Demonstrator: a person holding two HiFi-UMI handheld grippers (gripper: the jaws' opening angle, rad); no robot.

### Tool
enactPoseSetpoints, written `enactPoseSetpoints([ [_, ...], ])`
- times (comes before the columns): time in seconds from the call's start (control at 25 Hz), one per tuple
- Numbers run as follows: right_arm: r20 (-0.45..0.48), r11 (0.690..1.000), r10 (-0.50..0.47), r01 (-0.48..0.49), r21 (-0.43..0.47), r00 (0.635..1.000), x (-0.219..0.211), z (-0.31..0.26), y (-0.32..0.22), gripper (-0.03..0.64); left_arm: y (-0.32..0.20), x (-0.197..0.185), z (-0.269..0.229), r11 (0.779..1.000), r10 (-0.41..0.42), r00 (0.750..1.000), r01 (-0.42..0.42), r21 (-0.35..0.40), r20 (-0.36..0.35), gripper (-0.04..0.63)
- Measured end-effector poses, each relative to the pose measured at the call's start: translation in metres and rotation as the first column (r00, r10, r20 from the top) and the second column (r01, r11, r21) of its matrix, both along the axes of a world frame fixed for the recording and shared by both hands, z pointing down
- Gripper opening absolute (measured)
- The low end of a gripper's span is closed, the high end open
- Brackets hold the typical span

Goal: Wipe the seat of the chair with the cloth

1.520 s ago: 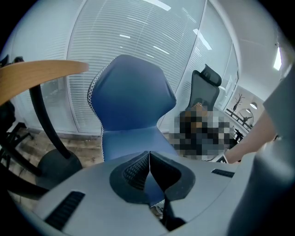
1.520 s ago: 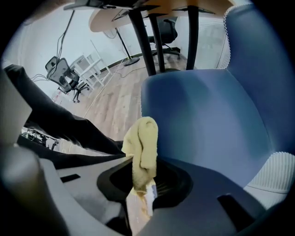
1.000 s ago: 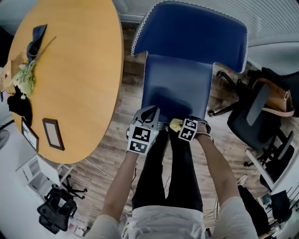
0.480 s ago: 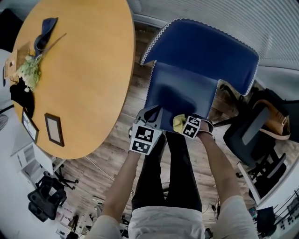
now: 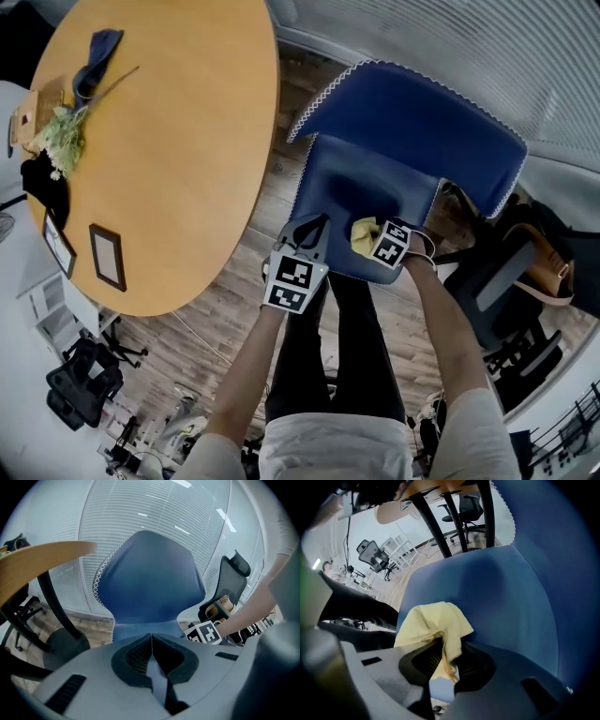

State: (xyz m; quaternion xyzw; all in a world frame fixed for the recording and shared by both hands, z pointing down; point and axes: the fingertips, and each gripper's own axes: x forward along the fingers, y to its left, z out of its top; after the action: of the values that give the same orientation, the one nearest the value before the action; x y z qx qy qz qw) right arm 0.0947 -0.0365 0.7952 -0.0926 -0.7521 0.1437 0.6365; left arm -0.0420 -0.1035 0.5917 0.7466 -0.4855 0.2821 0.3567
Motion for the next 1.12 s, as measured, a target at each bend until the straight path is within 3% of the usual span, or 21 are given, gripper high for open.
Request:
enactPoseSetpoints([
  [0.44,0.018,0.993,0.063,-0.064,0.099,0.998,-0.009,0.0,-0.081,0.084,-0.007,0.0,0.007,0.999,-0.031,1.0,0.031,-0.016,0.0,0.028],
  [0.64,0.05,0.965,0.224,-0.229,0.126,0.973,-0.011,-0.001,-0.111,0.084,-0.003,0.005,0.01,0.999,-0.028,1.0,0.028,-0.023,0.0,0.028],
  [0.76,0.032,0.896,0.428,-0.429,0.113,0.903,-0.003,0.003,-0.125,0.084,-0.001,0.006,0.01,0.999,-0.033,0.999,0.033,-0.026,-0.002,0.028],
  [0.96,0.045,0.687,0.726,-0.727,0.008,0.686,-0.005,0.005,-0.137,0.069,0.004,0.005,0.01,0.998,-0.056,0.998,0.056,-0.025,-0.012,0.028],
  [1.12,0.079,0.621,0.781,-0.784,0.013,0.62,-0.008,0.003,-0.143,0.063,0.013,-0.001,0.013,0.997,-0.074,0.997,0.073,-0.032,-0.015,0.028],
])
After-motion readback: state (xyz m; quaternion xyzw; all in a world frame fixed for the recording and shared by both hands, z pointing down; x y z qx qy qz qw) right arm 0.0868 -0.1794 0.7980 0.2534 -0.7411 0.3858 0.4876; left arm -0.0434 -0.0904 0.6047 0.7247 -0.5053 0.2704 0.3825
